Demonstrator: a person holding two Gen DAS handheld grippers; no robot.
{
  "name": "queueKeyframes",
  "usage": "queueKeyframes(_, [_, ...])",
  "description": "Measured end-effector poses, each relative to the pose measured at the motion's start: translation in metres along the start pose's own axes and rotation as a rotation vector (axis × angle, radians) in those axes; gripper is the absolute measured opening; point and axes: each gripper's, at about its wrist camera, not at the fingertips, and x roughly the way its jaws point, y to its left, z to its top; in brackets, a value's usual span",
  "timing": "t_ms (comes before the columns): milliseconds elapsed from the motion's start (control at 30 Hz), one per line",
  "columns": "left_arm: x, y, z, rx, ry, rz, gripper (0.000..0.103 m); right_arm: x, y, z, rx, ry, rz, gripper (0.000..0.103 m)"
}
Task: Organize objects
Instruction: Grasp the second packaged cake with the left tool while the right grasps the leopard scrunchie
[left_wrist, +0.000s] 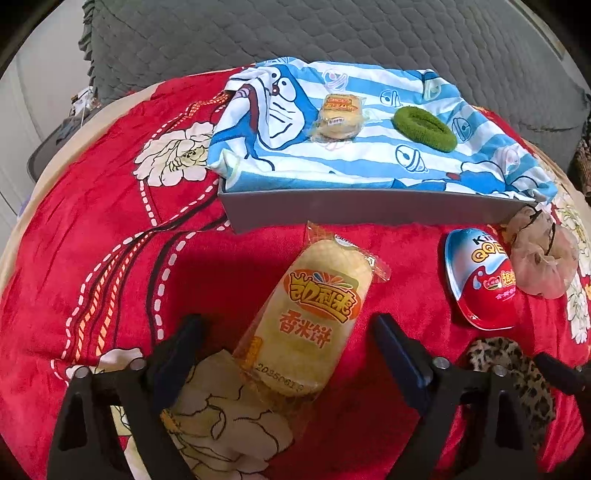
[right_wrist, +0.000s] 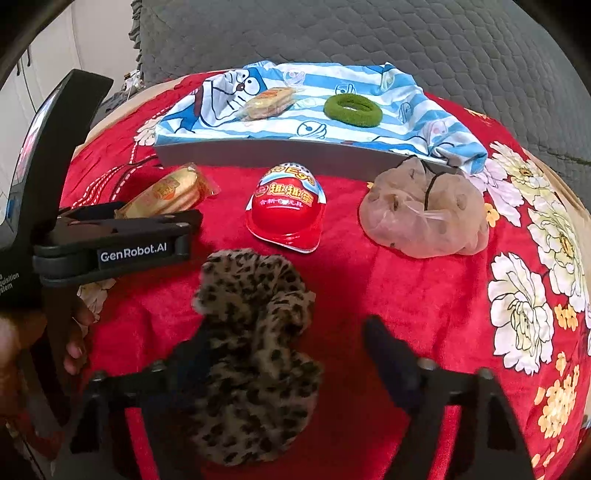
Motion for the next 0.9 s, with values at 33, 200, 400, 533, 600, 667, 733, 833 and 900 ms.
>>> queueKeyframes(33, [-0.001,0.0,0.0,0.002,-0.005,0.001,0.074,0.0,0.0,0.0,0.001,0.0,0.008,0.063])
queueKeyframes(200, [-0.003,0.0,0.002,0.015,0.006,-0.019,0.064,-0.003,0.004,0.001,-0.009,0.005,0.045,0.039])
queueKeyframes(400, [-0.007,-0.003,0.0,0.032,0.006,-0.051,0.044,-0.005,0.001,0.001,0.015,0.015,0.089,0.018])
queueKeyframes(533, [-0.01,-0.007,-0.002,0.038,0.009,-0.07,0.04,-0.008,0.001,0.001,0.024,0.012,0.109,0.015])
queueKeyframes(600, [-0.012,-0.008,-0.003,0.04,0.004,-0.073,0.04,-0.009,-0.001,0.001,0.045,0.011,0.127,0.014])
queueKeyframes(667, [-0.016,-0.009,-0.004,0.043,0.003,-0.074,0.04,-0.01,-0.005,0.001,0.071,0.012,0.147,0.014])
queueKeyframes(733, [-0.021,-0.01,-0.005,0.048,-0.004,-0.076,0.04,-0.011,-0.006,0.001,0.081,0.009,0.152,0.014])
queueKeyframes(833, [-0.028,-0.014,-0.005,0.058,-0.008,-0.064,0.04,-0.016,-0.006,0.002,0.085,-0.003,0.162,0.014])
queueKeyframes(900, [-0.032,-0.016,-0.006,0.059,-0.008,-0.056,0.04,-0.019,-0.005,0.002,0.075,-0.011,0.161,0.014])
